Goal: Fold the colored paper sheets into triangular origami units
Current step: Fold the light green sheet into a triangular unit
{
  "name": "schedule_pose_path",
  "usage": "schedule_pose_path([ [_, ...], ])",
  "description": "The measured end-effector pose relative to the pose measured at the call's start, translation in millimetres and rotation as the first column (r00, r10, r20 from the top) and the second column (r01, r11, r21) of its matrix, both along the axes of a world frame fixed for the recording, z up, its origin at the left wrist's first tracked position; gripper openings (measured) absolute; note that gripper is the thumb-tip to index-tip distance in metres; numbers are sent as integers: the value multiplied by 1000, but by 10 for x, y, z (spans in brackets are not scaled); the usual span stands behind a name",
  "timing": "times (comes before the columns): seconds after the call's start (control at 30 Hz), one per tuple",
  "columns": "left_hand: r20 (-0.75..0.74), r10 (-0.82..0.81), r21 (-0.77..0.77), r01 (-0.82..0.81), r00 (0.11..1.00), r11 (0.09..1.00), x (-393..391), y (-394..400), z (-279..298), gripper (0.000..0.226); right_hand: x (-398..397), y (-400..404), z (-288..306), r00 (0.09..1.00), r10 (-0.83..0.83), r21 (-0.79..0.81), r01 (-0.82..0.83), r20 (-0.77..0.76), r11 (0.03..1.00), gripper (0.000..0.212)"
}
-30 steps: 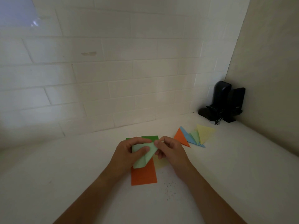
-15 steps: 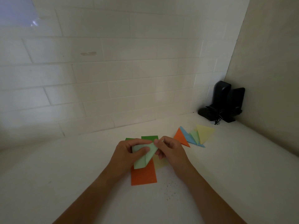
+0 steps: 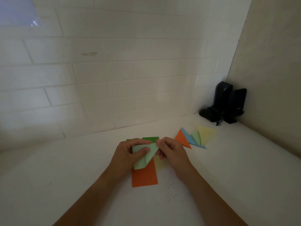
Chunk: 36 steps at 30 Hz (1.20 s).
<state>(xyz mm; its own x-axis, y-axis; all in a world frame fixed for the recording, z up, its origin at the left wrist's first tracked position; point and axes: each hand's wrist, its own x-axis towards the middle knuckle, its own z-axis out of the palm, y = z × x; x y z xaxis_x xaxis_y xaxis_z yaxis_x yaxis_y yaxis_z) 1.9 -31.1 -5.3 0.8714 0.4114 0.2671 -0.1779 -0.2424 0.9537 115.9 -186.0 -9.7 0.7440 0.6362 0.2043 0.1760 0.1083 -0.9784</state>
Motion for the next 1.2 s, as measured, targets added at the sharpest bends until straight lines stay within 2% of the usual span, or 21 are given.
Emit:
schedule_pose_path([
  [0.2,-20,-9,-6,9,1000,1000,-4,6,7,21,8,20,-29,997,-27,-18,29,66,999,30],
  [0.5,-50,-17,-82,13,999,997,-19,-27,46,22,27,25,-50,998,-36,-5,36,51,999,28],
  [0.67,-57,-14,-115,7,998,993,-36,-31,42,22,32,14,-42,1000,13,26,-14,19,1000,18],
  [0.93,-69,-3,4,3,998,1000,-16,-16,4,24,26,12,-56,998,2,13,-3,62,1000,14],
  [1.07,-78,-17,-25,15,997,1000,-13,-2,-7,23,27,18,-66,997,-18,-1,18,71,1000,13],
  [1.2,-70,-1,54,5,998,999,-14,-9,-16,24,37,13,-65,998,-14,-2,14,58,1000,12],
])
